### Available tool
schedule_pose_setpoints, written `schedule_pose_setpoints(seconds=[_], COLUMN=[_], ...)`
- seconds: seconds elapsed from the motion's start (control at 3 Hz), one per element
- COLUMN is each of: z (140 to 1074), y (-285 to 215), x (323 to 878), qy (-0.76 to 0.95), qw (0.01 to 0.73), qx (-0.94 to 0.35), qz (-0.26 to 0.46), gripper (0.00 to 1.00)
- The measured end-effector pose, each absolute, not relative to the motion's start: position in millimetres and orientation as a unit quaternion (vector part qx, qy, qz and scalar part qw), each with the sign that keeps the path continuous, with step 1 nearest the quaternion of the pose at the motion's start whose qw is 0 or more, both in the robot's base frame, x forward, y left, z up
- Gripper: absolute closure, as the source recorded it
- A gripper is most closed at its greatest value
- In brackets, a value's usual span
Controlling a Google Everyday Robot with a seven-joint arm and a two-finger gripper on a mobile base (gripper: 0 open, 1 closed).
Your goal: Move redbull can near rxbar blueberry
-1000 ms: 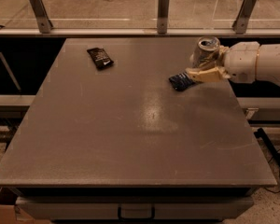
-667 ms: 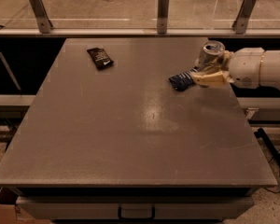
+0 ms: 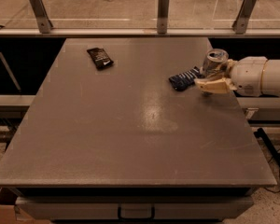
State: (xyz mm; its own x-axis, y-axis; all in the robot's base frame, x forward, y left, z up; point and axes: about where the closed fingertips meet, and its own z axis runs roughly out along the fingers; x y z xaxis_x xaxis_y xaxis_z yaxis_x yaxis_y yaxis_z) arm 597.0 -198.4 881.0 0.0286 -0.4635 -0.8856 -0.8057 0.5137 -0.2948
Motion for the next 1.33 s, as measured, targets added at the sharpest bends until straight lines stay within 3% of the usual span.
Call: schedule_pose_setpoints(seconds=[0.67,1.0,1.33], z=[864,861,861], y=[-195,-194,-196], x=[606,611,611], qy=[0.686,0.687,0.688], qw=[0.539,0.540,0.540], qx=[-0.459,-0.457,-0.455], qz=[0.168,0.169,0.168], gripper=[0.13,0.00,0.00])
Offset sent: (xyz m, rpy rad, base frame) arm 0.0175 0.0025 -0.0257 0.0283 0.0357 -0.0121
